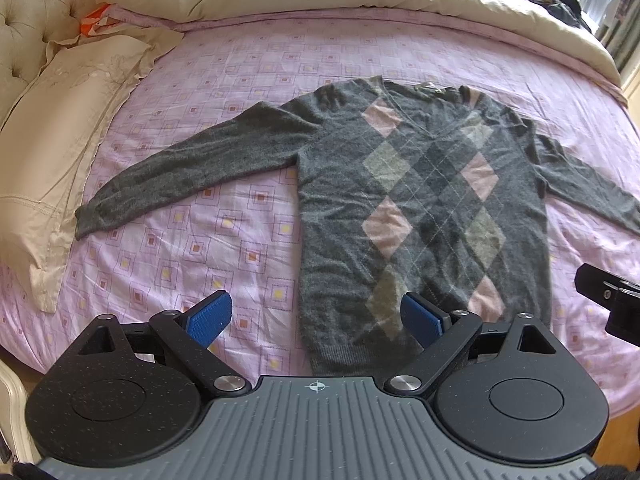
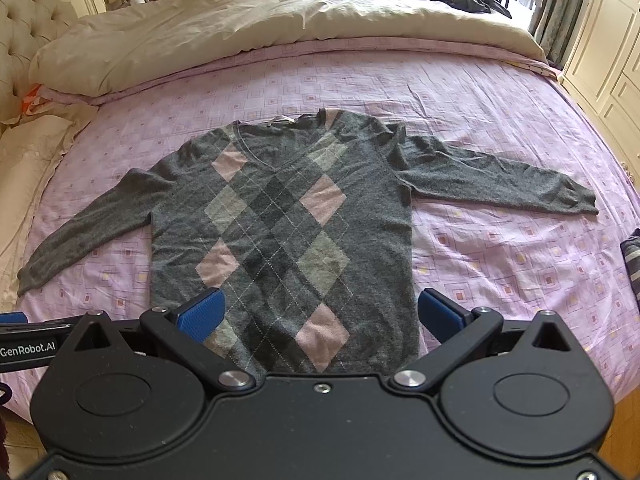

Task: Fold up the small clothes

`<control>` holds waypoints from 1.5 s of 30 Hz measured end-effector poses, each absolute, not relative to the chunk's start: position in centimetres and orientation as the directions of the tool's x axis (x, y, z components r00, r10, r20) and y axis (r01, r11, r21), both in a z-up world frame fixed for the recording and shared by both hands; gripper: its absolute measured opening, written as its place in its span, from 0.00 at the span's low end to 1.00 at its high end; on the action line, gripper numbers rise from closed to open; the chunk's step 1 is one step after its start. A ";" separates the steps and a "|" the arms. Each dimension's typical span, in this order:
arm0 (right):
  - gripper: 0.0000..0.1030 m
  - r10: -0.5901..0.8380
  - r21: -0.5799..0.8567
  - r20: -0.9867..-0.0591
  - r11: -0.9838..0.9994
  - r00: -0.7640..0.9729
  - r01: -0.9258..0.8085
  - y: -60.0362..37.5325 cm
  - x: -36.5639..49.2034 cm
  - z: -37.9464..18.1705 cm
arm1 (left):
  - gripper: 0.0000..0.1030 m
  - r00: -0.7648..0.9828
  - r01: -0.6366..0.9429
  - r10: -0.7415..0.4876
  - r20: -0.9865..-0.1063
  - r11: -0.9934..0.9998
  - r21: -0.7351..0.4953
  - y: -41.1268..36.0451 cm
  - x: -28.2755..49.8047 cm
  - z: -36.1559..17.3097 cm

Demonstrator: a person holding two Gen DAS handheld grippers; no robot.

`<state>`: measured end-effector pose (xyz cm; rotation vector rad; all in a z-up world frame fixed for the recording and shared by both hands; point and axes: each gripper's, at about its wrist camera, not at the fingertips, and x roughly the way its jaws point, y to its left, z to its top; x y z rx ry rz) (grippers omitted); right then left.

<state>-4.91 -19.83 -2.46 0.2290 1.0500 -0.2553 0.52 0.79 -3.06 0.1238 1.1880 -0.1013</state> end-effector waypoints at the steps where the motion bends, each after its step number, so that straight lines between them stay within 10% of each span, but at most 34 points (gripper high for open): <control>1: 0.99 -0.097 0.065 -0.876 0.947 0.473 0.314 -19.8 -4.9 -2.5 | 0.89 0.370 0.144 -0.013 -0.929 0.989 0.043 0.8 0.5 -3.1; 45: 0.99 0.087 0.329 -0.834 0.871 0.545 0.364 -26.2 -4.1 -7.5 | 0.80 0.367 0.221 -0.073 -0.927 0.975 0.011 -1.4 3.0 -4.6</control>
